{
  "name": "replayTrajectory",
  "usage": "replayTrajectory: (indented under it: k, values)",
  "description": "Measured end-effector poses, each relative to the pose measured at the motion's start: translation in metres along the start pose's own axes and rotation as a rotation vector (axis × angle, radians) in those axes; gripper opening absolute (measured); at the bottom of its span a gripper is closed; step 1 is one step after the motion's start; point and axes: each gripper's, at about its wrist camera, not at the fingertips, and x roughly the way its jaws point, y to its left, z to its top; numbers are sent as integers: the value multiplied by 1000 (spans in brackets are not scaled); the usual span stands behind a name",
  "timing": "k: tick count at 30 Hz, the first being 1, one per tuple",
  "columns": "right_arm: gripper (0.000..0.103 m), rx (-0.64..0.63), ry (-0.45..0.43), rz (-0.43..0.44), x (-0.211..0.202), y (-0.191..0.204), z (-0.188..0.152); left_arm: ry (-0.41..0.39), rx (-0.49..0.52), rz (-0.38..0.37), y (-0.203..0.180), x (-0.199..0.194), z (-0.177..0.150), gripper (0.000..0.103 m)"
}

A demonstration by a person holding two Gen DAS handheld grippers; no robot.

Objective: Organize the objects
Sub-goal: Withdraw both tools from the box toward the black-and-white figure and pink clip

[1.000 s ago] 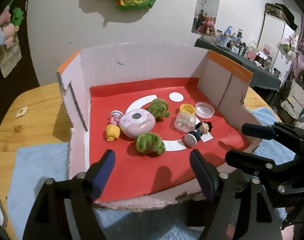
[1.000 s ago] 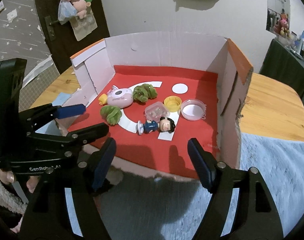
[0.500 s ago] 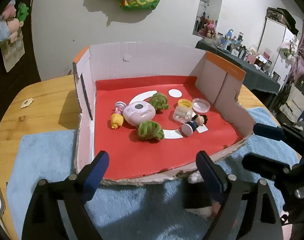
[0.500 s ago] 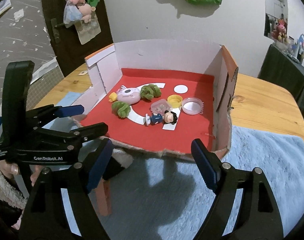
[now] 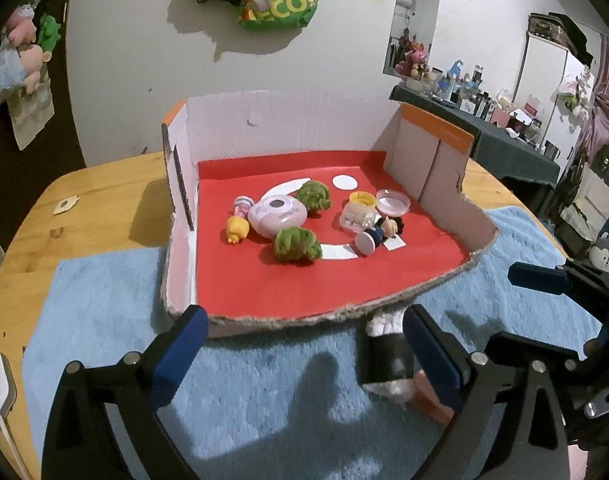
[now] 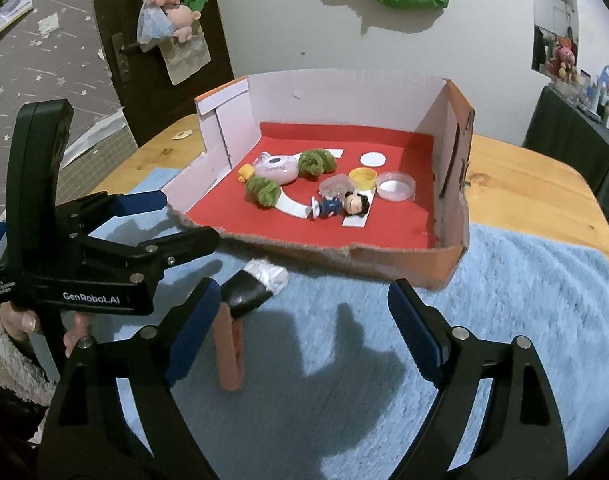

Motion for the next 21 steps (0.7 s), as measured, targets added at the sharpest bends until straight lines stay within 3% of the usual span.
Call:
replayTrajectory:
  k: [21]
  values:
    - [86,-60,104,69,30,32,-34,66,-7,-51,-7,7,-14,99]
